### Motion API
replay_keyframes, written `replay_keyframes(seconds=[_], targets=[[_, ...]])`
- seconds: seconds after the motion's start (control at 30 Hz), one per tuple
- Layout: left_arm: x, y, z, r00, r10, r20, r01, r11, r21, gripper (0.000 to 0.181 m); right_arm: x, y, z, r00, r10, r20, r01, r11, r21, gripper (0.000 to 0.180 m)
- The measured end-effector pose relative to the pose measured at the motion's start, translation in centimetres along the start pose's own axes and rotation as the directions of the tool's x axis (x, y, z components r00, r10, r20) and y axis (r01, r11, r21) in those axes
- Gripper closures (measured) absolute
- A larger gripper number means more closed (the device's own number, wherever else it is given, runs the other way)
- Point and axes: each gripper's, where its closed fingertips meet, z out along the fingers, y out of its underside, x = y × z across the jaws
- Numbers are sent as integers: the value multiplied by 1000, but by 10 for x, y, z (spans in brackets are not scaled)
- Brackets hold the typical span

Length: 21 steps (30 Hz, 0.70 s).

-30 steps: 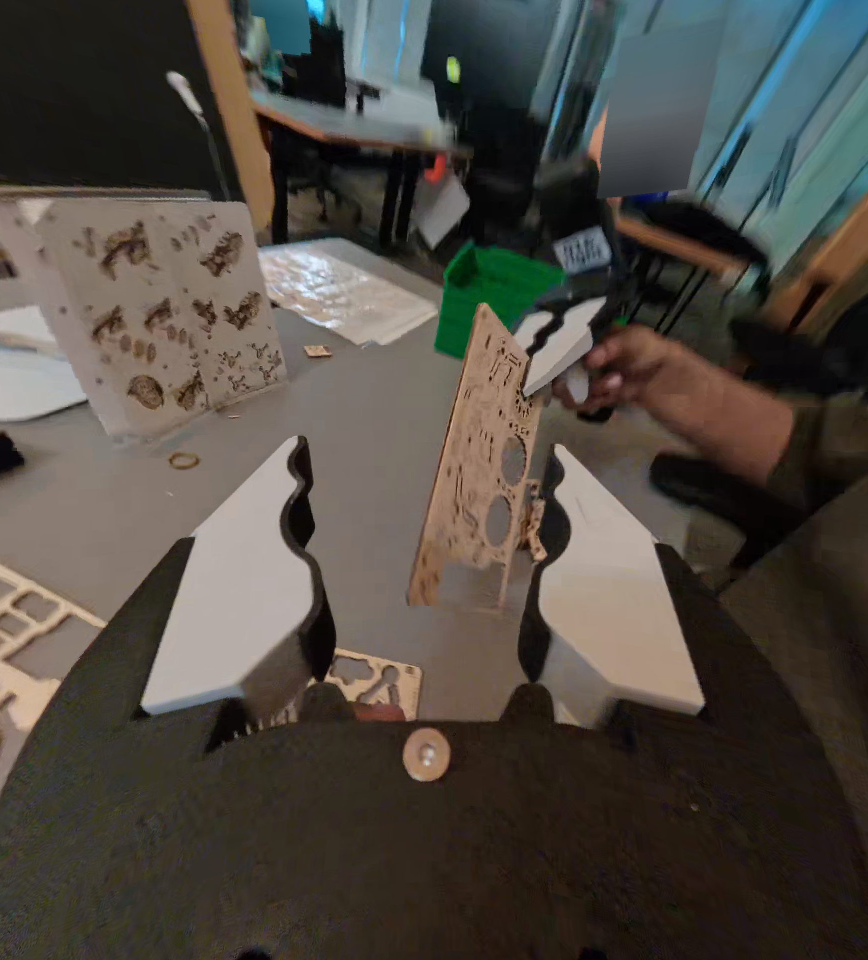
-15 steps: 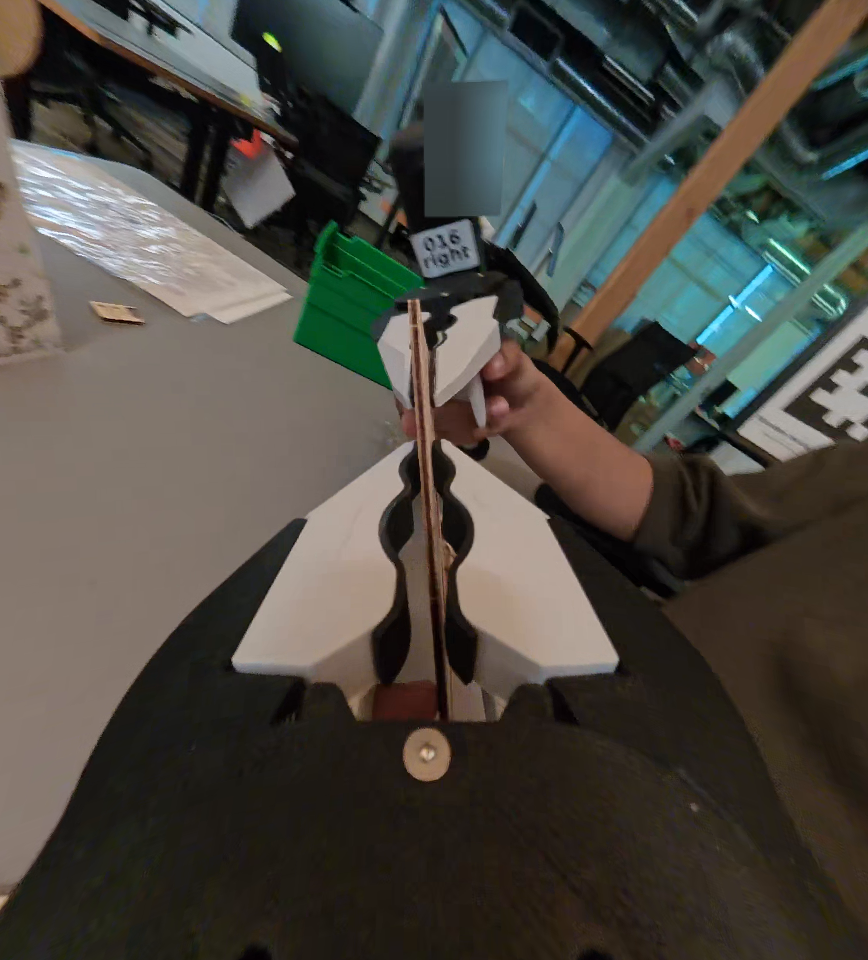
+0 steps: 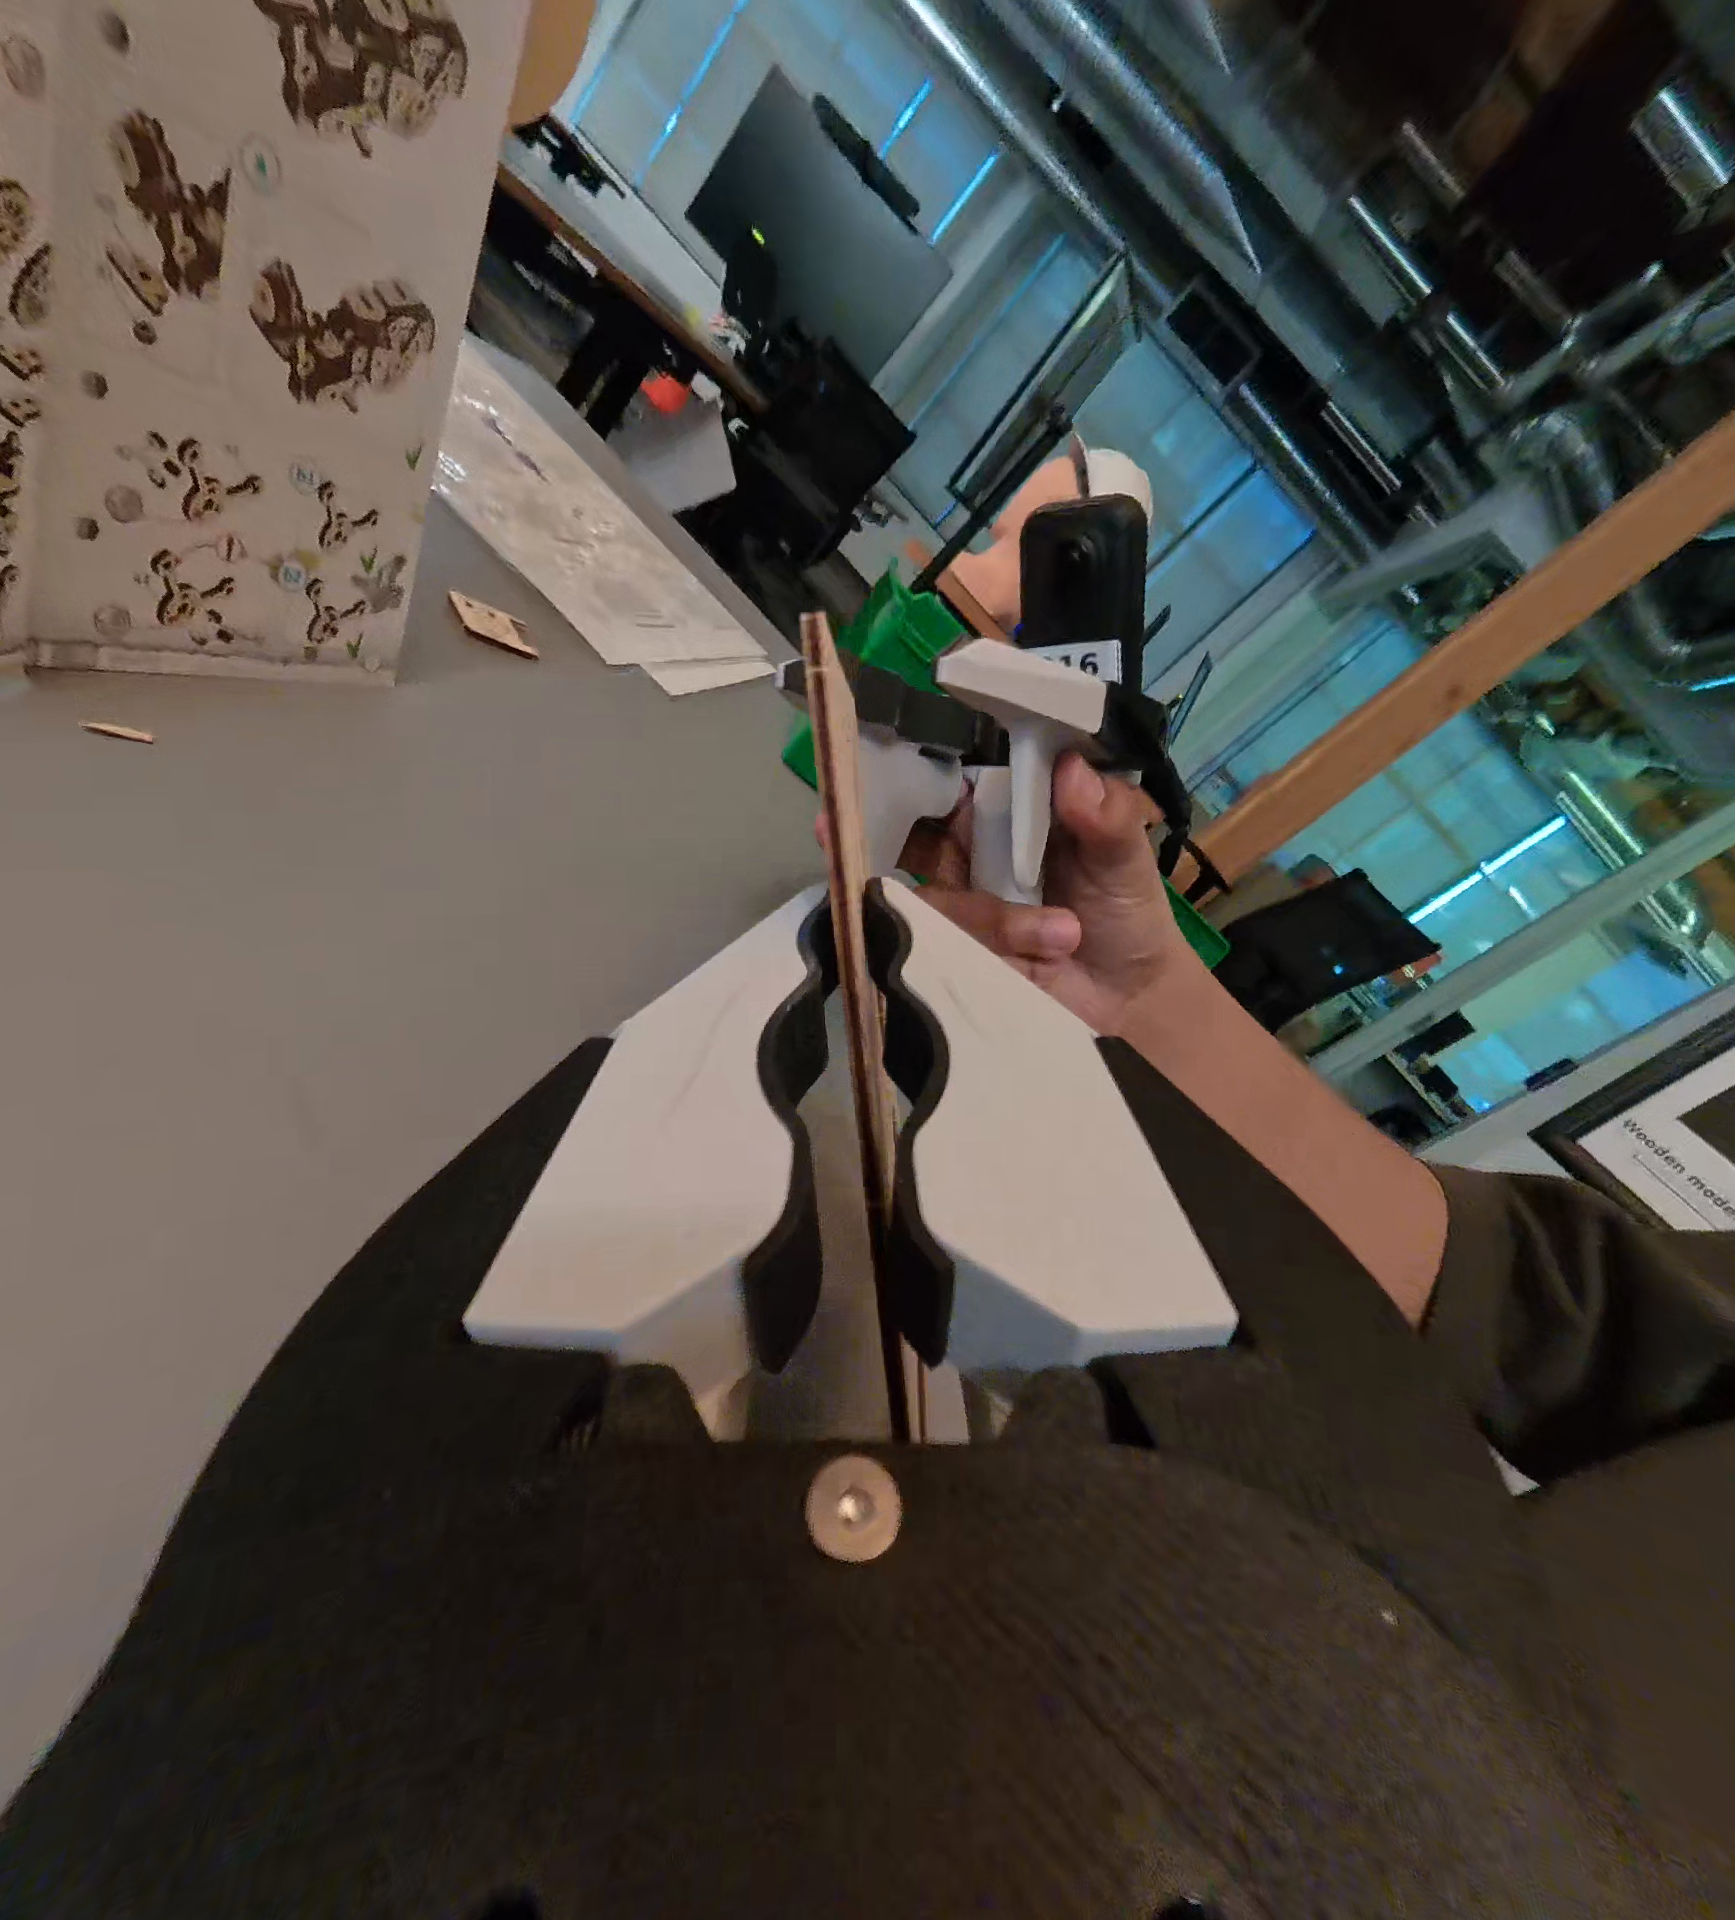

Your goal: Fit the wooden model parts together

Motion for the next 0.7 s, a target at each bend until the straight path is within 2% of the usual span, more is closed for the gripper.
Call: replay_keyframes(seconds=[0.1,0.23,0.4,0.7], targets=[[-10,-9,4,997,-69,-38,70,997,26,181,9,5,6,1000,20,5,-20,1000,-19,143],[-15,-15,9,997,-39,-68,39,999,8,181,19,22,18,1000,8,-23,-9,997,-77,142],[-17,-12,9,999,-24,-32,24,1000,0,181,13,26,25,999,28,29,-26,999,-44,163],[-19,-7,8,999,-46,-28,45,999,-23,181,13,30,26,998,52,41,-49,997,-66,166]])
